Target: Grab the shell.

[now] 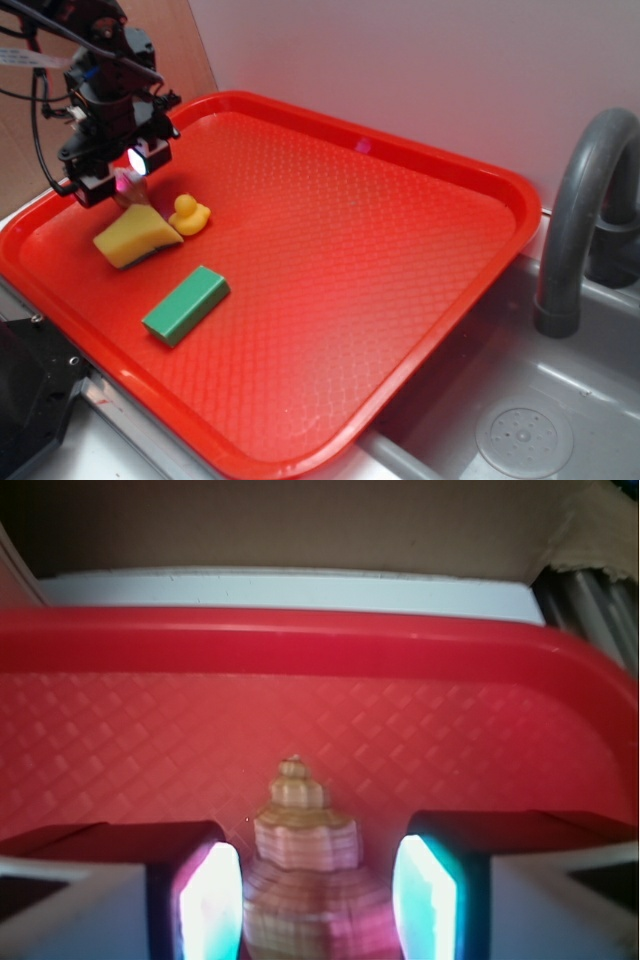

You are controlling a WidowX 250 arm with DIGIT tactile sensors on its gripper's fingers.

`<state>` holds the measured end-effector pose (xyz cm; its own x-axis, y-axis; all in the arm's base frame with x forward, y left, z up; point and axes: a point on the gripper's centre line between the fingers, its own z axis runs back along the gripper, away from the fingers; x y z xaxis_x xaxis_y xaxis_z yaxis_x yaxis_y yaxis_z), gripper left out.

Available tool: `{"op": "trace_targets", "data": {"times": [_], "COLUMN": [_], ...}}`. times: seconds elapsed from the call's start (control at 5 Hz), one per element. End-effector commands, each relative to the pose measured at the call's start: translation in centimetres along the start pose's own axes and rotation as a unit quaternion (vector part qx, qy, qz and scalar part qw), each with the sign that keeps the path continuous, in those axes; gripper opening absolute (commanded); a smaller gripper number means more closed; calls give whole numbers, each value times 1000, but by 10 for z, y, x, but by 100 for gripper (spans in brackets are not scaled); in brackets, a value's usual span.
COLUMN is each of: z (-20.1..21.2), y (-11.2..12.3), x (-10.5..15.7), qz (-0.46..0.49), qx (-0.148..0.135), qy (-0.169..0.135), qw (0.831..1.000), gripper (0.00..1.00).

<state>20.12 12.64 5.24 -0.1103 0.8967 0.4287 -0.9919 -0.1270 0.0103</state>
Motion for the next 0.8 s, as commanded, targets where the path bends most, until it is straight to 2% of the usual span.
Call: {"op": "trace_targets", "data": {"times": [0.0,0.2,0.4,0.6], "z": [124,162,189,202], "y": [-24,-28,-27,-19], "x": [1,0,-24,-21], "qz": [-55,-159,-253,-368], "qx": [-131,-184,-237,-247], "qy": [43,109,242,253], "qw": [989,964,906,860], "gripper": [0,0,0,0]}}
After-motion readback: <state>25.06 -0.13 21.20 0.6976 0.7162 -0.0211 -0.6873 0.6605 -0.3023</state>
